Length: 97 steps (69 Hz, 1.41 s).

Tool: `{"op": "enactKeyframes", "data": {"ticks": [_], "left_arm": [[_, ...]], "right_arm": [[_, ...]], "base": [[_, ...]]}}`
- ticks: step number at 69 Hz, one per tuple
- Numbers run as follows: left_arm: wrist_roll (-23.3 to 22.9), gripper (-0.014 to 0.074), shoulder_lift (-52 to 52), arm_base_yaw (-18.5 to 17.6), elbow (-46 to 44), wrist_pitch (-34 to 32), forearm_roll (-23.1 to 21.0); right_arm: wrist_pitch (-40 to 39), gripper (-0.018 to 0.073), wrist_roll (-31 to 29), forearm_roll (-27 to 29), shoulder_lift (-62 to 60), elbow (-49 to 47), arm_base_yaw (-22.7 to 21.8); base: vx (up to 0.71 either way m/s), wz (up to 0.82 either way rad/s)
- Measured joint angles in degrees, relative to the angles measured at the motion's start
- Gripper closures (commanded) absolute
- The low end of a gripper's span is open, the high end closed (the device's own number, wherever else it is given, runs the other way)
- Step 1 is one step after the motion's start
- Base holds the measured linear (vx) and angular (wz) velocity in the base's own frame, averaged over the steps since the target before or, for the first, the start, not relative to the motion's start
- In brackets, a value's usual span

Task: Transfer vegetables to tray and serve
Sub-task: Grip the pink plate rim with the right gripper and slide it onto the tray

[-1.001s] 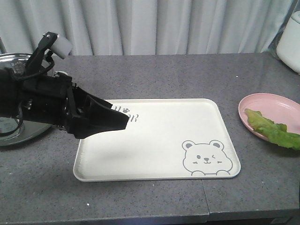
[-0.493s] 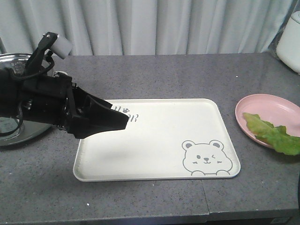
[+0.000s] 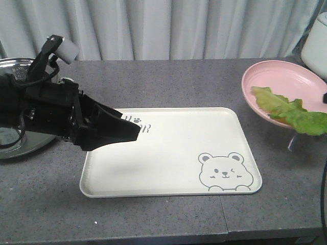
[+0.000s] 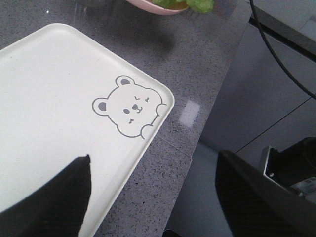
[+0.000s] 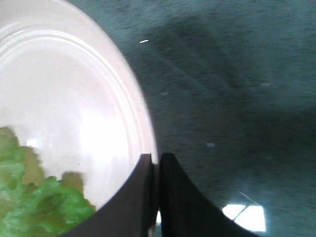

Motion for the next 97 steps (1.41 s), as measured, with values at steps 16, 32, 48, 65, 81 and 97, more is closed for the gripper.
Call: {"op": "enactKeyframes", "data": {"ticks": [16,32,48,65,81,97], "left_arm": [[0.00,0.0077,0.00,0.00,0.00,0.00,0.00],[0.00,0.0077,0.00,0.00,0.00,0.00,0.00],[0.00,0.0077,0.00,0.00,0.00,0.82,0.00],[0.00,0.0077,0.00,0.00,0.00,1.52,0.00],[0.00,0.0077,0.00,0.00,0.00,1.52,0.00],[0.00,0.0077,0.00,0.00,0.00,1.64,0.00]], "right_arm": [[0.67,0.0564,0.39,-2.05,0.16,-0.02,15.58],[-1.18,0.0564,2.28,-4.49,0.67,-0.02,32.54],[-6.57,0.0564,8.07,-5.71,5.34,-0.02,40.54],[-10.35,0.0563,14.29,-11.74,9.35,-0.02,41.06],[-10.34,0.0524,19.77,-18.01,9.49,-0.02,41.06],[-10.14,0.0319,19.58,-19.08,9.26,-0.02,41.06]], "base": [[0.00,0.00],[0.00,0.00],[0.00,0.00],[0.00,0.00],[0.00,0.00],[0.00,0.00]]}}
